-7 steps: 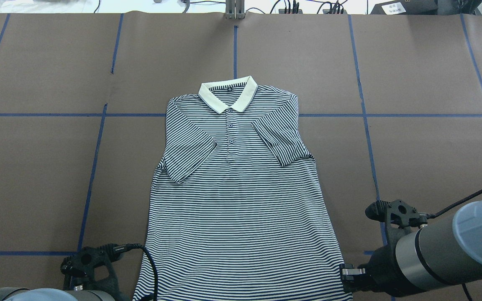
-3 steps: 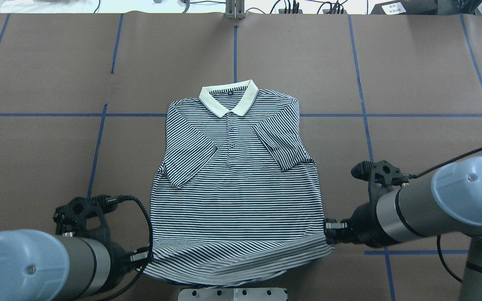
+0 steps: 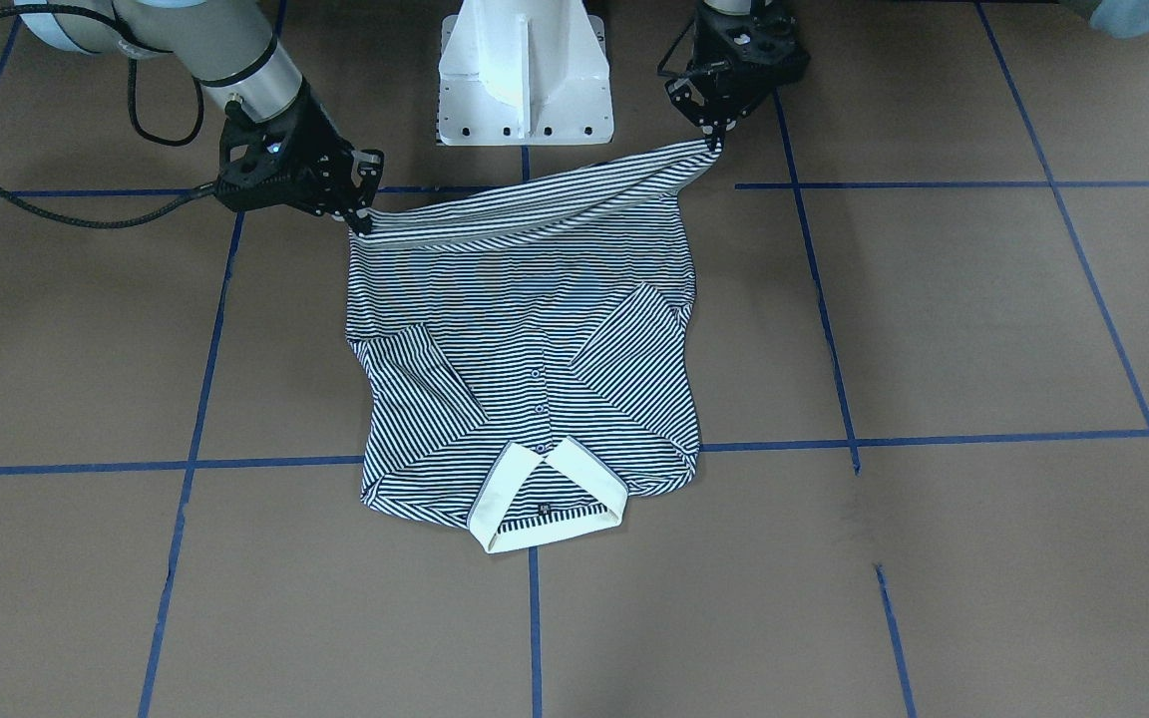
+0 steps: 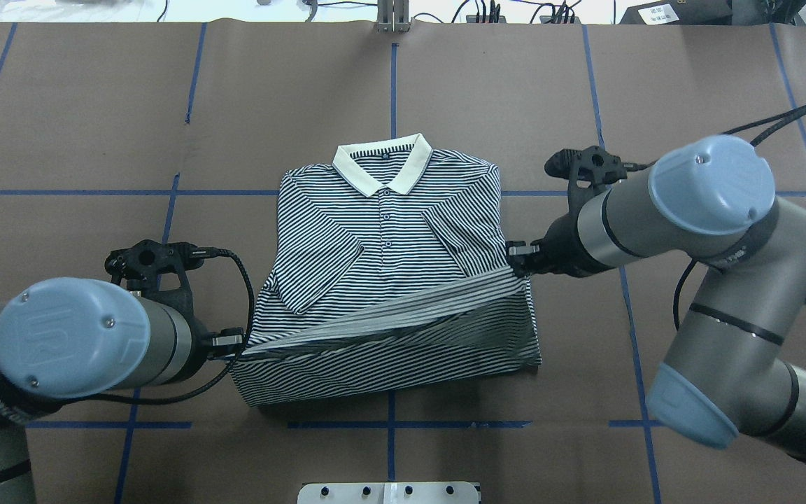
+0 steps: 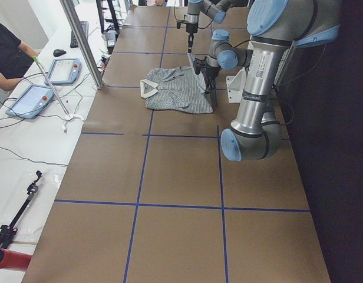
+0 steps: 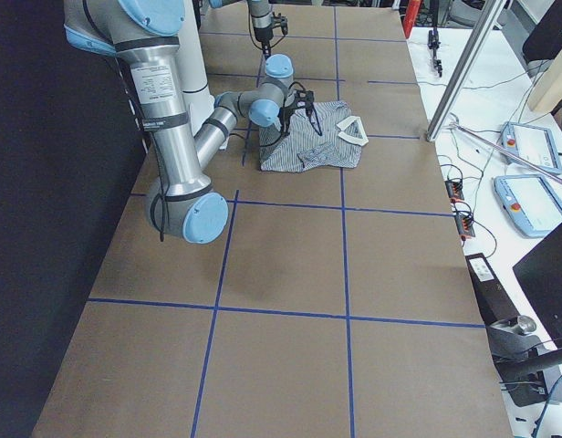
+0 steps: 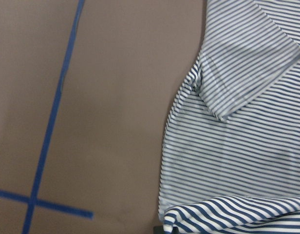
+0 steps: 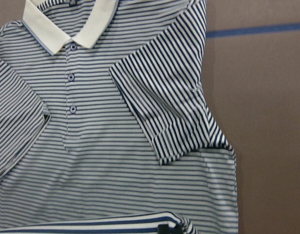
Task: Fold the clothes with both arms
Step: 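Lay the hem down just below the collar and open both grippers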
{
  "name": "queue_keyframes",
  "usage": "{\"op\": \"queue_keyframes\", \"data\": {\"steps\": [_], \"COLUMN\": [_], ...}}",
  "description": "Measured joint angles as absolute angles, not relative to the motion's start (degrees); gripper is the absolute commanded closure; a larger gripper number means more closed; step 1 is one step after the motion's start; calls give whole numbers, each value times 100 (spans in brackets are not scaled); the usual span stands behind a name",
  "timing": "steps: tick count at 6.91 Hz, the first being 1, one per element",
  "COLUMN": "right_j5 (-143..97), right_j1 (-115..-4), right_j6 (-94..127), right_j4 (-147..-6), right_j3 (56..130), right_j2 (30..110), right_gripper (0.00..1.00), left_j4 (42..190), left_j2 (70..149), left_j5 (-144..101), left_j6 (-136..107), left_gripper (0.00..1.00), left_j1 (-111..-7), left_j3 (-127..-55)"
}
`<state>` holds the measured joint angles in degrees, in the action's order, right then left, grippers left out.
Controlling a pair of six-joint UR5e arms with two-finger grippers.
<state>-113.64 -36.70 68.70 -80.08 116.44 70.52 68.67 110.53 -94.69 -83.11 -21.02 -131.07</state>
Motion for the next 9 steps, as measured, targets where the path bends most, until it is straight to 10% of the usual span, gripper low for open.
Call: {"op": "queue_keyframes", "data": {"steps": [9], "right_j5": [-11357], "right_j1": [-4519], "right_j6": [6508], "right_j4": [-6636], "right_j3": [8790], "right_j2": [5903], "right_gripper": [100], "left_j4": [9692], "left_j2": [11815], "left_j5": [-9457], "left_j6": [-7219], "left_gripper": [100], "left_j1": [-3813], "left_j3": [-9948]}}
